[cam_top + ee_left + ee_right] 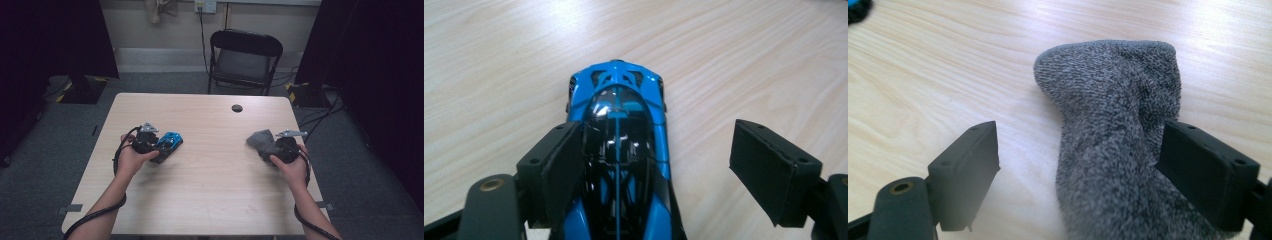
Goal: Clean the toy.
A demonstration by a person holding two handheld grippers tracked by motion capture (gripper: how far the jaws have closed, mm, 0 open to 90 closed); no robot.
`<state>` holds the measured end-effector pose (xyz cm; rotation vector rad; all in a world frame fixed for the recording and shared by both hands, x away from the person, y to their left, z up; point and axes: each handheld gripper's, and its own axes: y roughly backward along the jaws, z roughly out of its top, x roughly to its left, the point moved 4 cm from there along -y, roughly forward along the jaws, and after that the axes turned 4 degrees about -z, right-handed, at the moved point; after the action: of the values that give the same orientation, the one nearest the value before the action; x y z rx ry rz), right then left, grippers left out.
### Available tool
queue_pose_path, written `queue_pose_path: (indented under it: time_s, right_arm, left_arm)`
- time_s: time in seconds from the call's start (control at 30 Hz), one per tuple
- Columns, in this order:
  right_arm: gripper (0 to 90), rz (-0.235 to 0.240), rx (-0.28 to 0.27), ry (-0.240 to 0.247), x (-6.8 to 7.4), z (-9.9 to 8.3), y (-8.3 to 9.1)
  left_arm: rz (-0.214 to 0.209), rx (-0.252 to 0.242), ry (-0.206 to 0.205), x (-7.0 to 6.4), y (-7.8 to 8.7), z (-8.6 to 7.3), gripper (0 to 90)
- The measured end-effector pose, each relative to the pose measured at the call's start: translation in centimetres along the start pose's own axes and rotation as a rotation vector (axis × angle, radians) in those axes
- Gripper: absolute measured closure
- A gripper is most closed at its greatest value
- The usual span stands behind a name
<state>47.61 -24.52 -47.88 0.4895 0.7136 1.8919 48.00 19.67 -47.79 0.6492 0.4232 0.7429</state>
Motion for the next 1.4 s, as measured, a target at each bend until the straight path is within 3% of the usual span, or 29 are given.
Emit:
queue_pose_path:
  time_s: [0.17,0.47,1.0,1.4]
  right_arm:
    - [15.7,0.027,-0.007,-0.008,0.2,-0.5,0.9]
    - [13.9,0.052,-0.005,0.034,1.2,-2.0,1.9]
    - [13.9,0.077,-0.007,0.034,1.8,-3.7,2.8]
    - [14.0,0.091,0.019,0.039,1.9,-6.2,3.7]
  left_arm:
    - [-0.024,-0.006,-0.002,-0.4,0.7,-0.8,20.4]
    - [-0.038,-0.025,-0.015,-1.2,2.3,-2.4,20.4]
    - [-0.063,-0.032,-0.02,-2.3,3.1,-4.5,20.4]
    - [-0.084,-0.018,-0.03,-3.1,3.7,-7.0,20.3]
